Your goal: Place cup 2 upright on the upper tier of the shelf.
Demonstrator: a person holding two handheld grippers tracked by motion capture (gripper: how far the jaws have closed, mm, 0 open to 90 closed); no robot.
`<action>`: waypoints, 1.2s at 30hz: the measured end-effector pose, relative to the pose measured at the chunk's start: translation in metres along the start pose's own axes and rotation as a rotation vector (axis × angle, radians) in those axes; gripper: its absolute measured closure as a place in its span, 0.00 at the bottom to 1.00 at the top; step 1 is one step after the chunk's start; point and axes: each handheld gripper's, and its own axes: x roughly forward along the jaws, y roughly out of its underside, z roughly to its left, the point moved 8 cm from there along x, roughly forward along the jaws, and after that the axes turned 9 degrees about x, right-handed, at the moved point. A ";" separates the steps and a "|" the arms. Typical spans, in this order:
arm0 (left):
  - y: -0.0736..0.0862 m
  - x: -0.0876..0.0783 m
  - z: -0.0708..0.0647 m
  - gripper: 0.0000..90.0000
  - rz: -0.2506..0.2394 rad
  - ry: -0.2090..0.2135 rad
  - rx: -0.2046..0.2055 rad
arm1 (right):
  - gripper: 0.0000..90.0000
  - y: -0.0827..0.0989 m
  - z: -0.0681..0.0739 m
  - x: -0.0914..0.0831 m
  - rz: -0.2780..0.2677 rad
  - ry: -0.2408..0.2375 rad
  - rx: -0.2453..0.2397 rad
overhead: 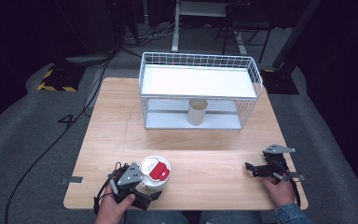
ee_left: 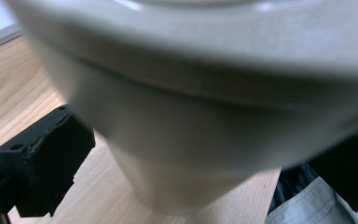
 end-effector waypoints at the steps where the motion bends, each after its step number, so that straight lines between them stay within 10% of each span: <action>1: 0.000 0.002 -0.001 0.00 -0.003 0.001 -0.003 | 0.00 0.000 0.000 0.000 0.000 0.000 0.000; 19: -0.007 0.016 0.001 0.11 -0.089 -0.053 -0.065 | 0.00 0.000 0.000 0.000 0.000 0.000 0.000; 36: -0.006 0.016 -0.001 0.14 -0.113 -0.117 -0.039 | 0.00 0.000 0.000 0.000 -0.001 0.000 0.000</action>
